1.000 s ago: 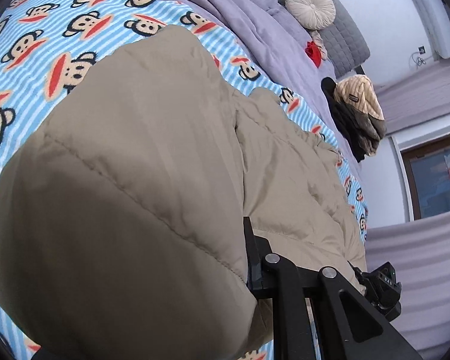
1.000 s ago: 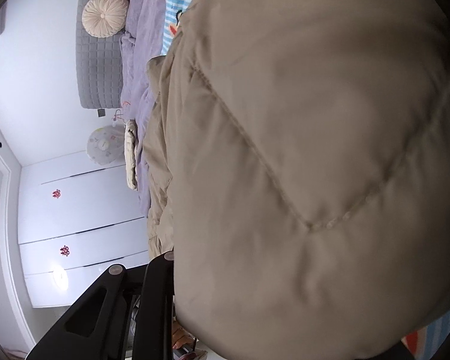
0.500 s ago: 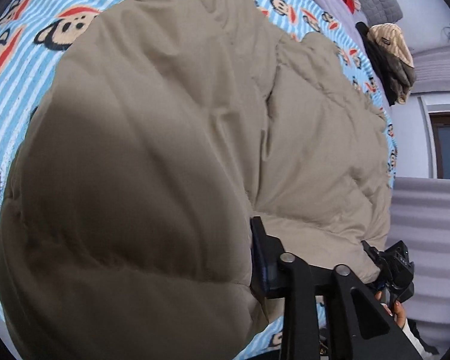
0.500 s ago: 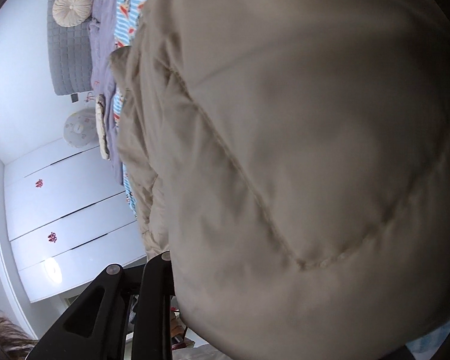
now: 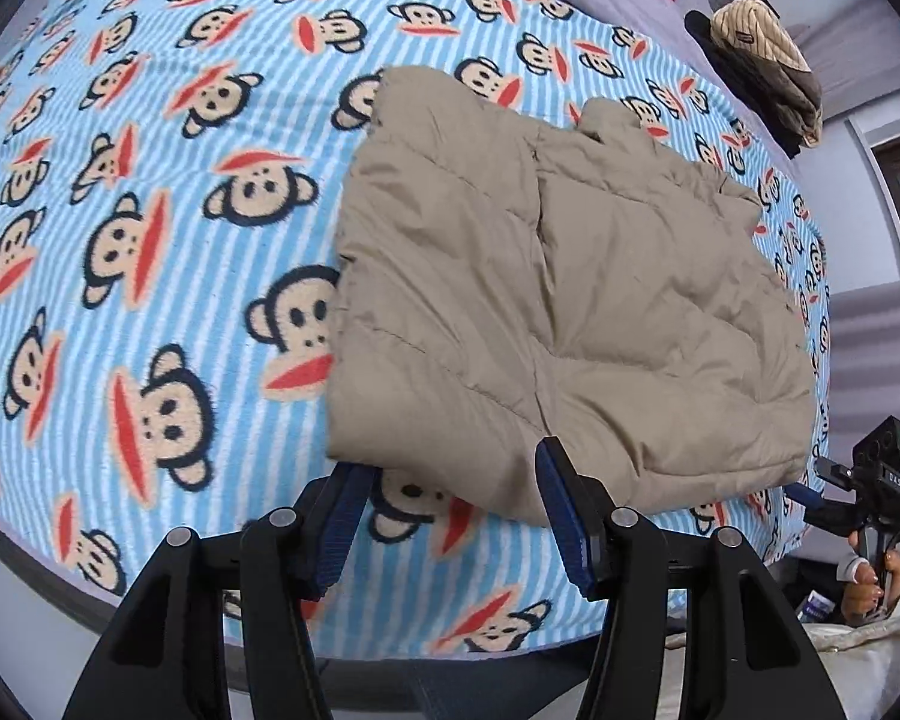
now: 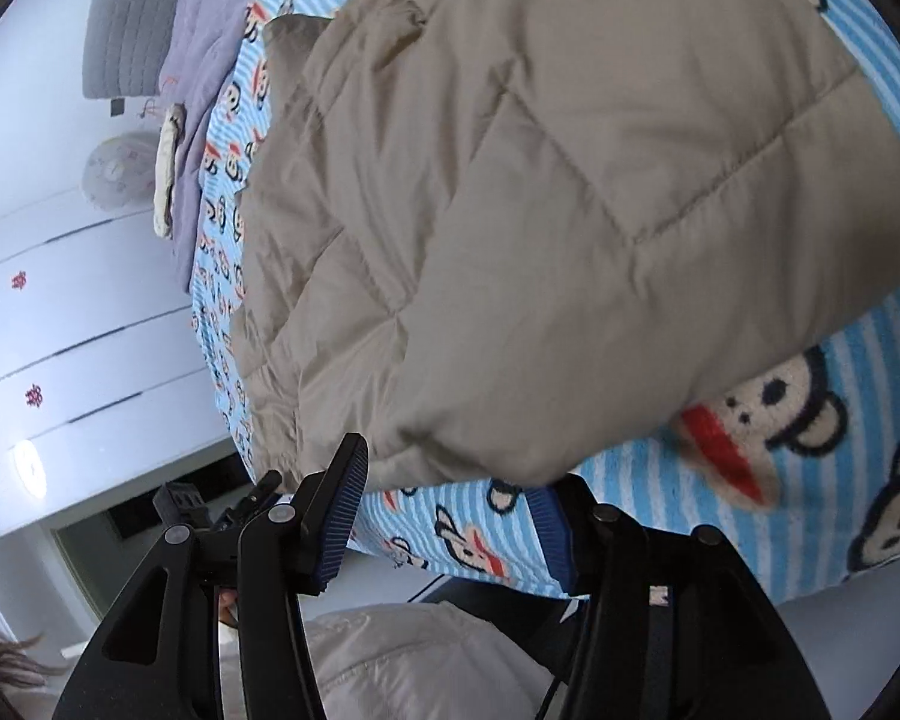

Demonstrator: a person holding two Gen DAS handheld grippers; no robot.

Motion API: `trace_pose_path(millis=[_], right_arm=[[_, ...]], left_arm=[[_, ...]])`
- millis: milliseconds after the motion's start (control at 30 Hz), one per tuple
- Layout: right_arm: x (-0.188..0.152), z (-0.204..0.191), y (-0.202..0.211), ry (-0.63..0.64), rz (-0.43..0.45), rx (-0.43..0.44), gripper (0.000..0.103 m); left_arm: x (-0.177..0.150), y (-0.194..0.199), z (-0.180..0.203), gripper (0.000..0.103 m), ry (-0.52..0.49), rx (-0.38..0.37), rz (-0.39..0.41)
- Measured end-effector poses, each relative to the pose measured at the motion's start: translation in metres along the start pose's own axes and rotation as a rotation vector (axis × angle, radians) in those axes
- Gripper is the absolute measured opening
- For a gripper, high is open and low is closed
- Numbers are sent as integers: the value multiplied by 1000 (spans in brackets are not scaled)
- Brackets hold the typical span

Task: Fold large clothes

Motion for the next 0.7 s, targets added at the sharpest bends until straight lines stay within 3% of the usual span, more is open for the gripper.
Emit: trace_pose_path(millis=[133, 233, 533, 700], right_arm=[[-10, -26, -4, 88, 4, 37, 56], [-11, -50, -9, 162, 42, 0, 51], [5, -89, -46, 275, 9, -156, 50], [-21, -88, -63, 356, -33, -303, 50]], left_arm=[[1, 16, -7, 58, 24, 25, 69], [13, 18, 0, 58, 23, 19, 102], [29, -21, -17, 58, 42, 105, 71], [20, -54, -43, 58, 46, 119, -4]])
Point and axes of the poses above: each gripper's, at about its wrist camera, not at the fingertips, and y roughly against the way its jaws point, z to its right, x to its top, the point moved 2 cm from there along -y, roughly the way its jaws point, and after that the axes turned 9 degrees about -z, right-handed, at the moved point
